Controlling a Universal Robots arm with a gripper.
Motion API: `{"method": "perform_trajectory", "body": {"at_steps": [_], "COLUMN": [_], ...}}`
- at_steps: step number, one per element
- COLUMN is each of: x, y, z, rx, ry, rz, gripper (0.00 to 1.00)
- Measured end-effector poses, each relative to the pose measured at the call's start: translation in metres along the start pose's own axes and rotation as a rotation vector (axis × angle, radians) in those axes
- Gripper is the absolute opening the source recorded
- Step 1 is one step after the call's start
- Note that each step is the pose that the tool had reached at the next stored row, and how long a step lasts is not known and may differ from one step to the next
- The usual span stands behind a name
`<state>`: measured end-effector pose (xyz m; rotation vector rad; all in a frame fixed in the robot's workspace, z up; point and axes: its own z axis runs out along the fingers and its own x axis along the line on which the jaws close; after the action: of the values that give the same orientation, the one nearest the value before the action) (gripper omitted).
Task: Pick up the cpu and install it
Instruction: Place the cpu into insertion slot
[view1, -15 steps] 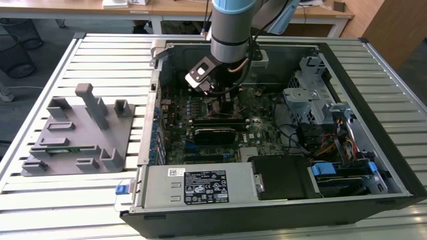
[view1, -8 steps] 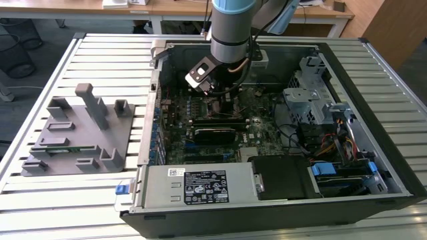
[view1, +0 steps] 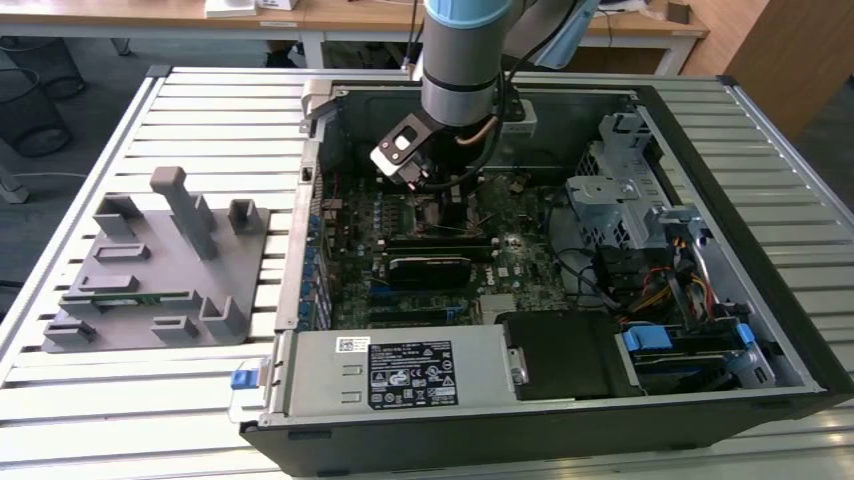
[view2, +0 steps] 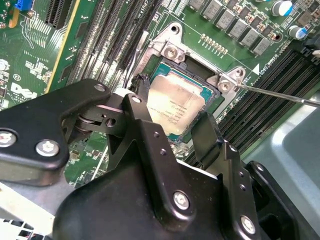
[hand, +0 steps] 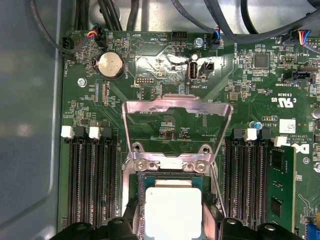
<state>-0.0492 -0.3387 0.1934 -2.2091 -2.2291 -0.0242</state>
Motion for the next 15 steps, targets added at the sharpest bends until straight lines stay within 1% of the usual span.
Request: {"method": "perform_trajectory", "body": {"at_steps": [4,15], "x": [0.0013,0.0015], "y": [0.0,0.0], "z": [0.0001,0.0002], "rx": [0.0001,0.0001], "ry": [0.0,0.0002], "rz": [0.0,0.002], "gripper": [0.61,0.61]}}
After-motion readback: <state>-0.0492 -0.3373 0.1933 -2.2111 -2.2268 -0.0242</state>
